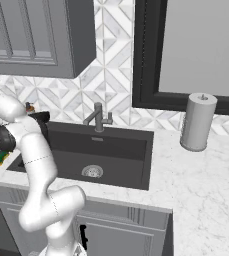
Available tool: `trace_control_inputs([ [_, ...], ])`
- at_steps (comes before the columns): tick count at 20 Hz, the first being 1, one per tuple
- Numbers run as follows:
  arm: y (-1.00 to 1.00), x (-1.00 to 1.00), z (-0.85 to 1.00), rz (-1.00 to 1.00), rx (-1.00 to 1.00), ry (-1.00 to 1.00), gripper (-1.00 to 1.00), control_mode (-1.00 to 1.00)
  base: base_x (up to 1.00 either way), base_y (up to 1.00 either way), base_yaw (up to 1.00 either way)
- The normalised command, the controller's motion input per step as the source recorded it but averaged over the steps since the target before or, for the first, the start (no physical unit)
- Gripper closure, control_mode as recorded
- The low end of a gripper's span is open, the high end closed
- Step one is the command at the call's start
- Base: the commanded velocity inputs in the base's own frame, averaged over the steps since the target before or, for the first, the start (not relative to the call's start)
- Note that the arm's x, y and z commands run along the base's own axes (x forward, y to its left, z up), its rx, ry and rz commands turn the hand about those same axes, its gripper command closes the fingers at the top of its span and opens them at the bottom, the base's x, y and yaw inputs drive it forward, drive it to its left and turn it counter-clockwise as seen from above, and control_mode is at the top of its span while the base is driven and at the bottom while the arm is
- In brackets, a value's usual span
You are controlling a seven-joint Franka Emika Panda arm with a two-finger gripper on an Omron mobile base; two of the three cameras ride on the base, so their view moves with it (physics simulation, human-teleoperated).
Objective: Pick the pan and sponge and place them into the sink. Then turn on the water.
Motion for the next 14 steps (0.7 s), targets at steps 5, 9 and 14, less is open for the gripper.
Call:
trace_control_inputs([
  [5,-0.48,0.0,-0.03,-0.03,0.0,-0.04,1.0,-1.0,0.0,0.0,0.0],
  [9,-0.39,0.0,-0.08,-0.11,0.07,-0.13,1.0,-1.0,0.0,0.0,0.0],
  [14,-0.27,0.0,-0.11,-0.18,0.07,-0.12,1.0,-1.0,0.0,0.0,0.0],
])
